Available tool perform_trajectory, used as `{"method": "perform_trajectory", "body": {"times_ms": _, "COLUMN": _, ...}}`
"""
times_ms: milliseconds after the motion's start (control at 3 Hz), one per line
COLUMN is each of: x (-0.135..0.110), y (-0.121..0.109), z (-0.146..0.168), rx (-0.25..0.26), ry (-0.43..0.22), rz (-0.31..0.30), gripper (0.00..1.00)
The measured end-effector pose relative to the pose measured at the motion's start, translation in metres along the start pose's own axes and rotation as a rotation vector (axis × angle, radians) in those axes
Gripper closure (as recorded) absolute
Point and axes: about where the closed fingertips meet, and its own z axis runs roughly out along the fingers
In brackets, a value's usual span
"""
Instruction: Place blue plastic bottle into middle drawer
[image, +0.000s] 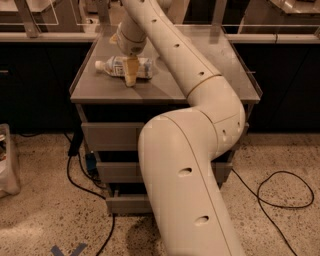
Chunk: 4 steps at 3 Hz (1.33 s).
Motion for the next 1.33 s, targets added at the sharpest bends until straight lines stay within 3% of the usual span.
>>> {"method": "perform_trajectory", "body": {"times_ms": 1000, "x": 0.0000, "y": 0.0000, "z": 0.0001, "rx": 0.000, "ry": 0.000, "rz": 0.000, "gripper": 0.91}}
{"method": "perform_trajectory", "body": {"times_ms": 1333, "x": 0.0000, "y": 0.0001, "z": 0.0002, "rx": 0.000, "ry": 0.000, "rz": 0.000, "gripper": 1.00}}
